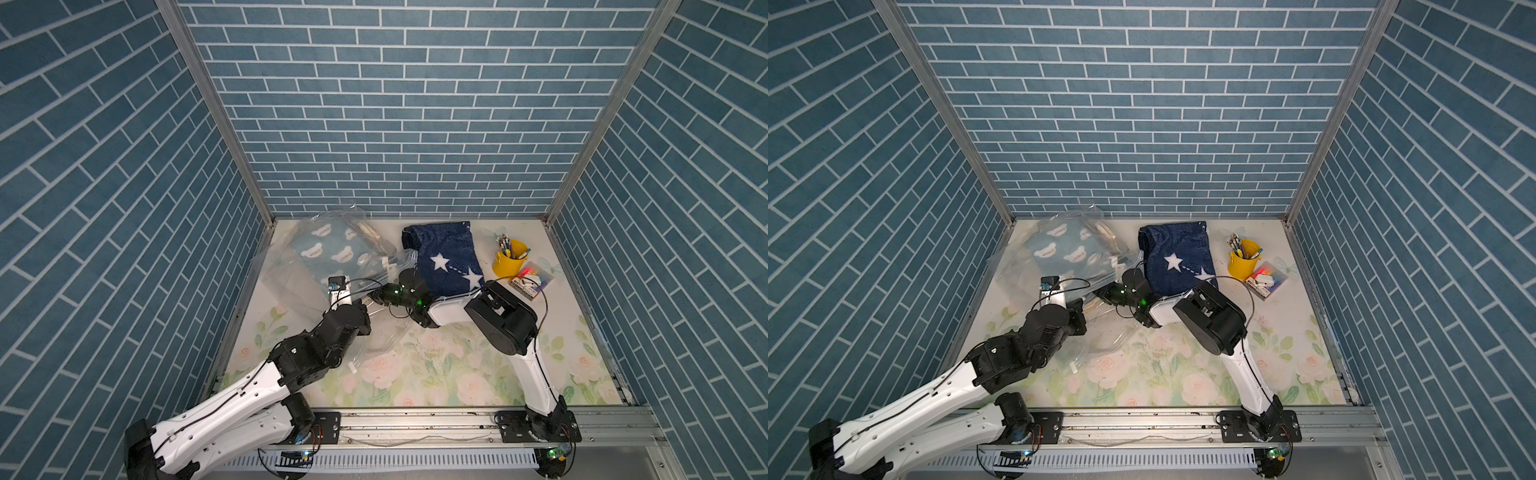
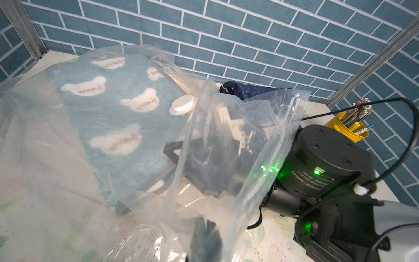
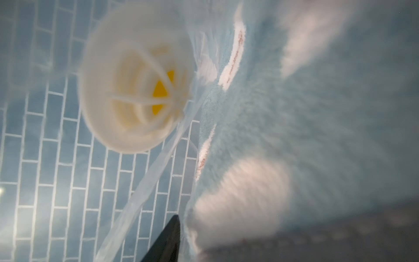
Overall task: Take the blanket out of the vacuum bag
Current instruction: Take out the blanket from the vacuum bag.
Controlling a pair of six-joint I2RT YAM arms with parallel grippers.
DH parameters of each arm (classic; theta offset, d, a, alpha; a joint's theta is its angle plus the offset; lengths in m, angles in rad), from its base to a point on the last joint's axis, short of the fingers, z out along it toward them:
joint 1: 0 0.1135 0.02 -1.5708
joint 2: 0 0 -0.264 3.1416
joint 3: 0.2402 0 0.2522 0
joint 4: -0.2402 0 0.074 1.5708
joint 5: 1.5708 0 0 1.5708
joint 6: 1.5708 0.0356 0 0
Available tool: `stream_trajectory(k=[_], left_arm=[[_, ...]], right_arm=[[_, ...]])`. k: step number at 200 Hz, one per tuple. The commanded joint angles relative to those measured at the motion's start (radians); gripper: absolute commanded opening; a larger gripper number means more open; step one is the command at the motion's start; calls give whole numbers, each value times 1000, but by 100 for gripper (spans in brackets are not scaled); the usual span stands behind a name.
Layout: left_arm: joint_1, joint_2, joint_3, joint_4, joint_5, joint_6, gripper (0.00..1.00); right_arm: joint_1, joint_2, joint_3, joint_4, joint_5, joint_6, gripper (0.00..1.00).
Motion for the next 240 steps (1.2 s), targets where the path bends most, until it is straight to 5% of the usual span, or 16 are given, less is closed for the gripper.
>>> stream_trajectory(k=[1,68,152,240], left_arm=[[2,-10,39,2,-28,17,1],[2,-10,50,-3,-35,18,1],[3,-24,54,7,-46,47,1],[2,-24,73,2,-55,53,1]], right_arm=[[-15,33,41,-22,-7,-19,52],[-3,-52,17,71,-69,15,0],[-8,-77,113,59,-113,59,0],[-32,-75,26,154,-96,105,0]])
